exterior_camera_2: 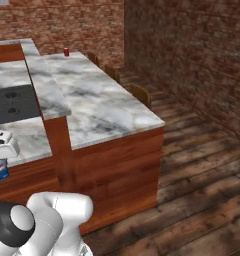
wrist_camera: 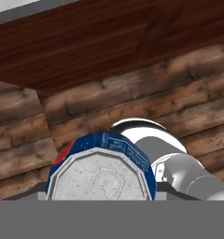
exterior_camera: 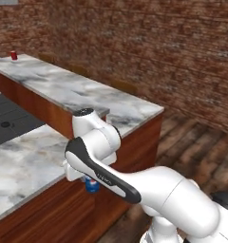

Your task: Four empty soda cans are scattered around the kitchen. Gather all the cans and cluster them next to the stove for recycling.

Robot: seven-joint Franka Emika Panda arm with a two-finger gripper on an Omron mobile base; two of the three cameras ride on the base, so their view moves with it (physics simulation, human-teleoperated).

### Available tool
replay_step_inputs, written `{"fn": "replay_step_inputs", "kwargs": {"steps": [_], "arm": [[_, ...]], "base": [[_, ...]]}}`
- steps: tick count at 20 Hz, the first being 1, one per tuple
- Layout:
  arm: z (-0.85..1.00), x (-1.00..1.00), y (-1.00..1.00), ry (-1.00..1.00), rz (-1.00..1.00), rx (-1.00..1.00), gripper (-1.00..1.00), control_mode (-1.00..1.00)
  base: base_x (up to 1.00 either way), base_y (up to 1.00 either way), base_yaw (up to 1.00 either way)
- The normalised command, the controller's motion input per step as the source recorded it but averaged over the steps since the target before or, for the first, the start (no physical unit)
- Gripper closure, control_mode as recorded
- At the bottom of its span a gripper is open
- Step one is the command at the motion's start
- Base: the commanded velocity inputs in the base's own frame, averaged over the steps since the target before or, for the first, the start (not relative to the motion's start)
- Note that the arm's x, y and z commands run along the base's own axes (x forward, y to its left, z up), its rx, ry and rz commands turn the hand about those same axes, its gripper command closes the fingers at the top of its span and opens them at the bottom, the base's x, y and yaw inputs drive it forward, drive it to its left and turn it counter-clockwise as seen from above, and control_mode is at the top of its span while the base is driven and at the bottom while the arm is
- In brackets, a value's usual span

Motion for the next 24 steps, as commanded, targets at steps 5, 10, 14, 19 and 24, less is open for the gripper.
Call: {"fn": "replay_step_inputs", "kwargs": {"steps": [5, 10, 14, 19, 24], "arm": [[0.00, 0.00, 0.00, 0.00, 0.00, 0.00, 1.00, 1.00], [0.00, 0.00, 0.00, 0.00, 0.00, 0.00, 1.00, 1.00], [0.00, 0.00, 0.00, 0.00, 0.00, 0.00, 1.00, 1.00], [0.00, 0.00, 0.00, 0.00, 0.00, 0.00, 1.00, 1.00], [0.00, 0.00, 0.00, 0.00, 0.00, 0.00, 1.00, 1.00]], "base": [[0.20, 0.75, -0.01], [-0.04, 0.50, -0.11], [-0.58, 0.33, -0.18], [-0.49, 0.37, -0.27], [-0.44, 0.38, -0.28]]}}
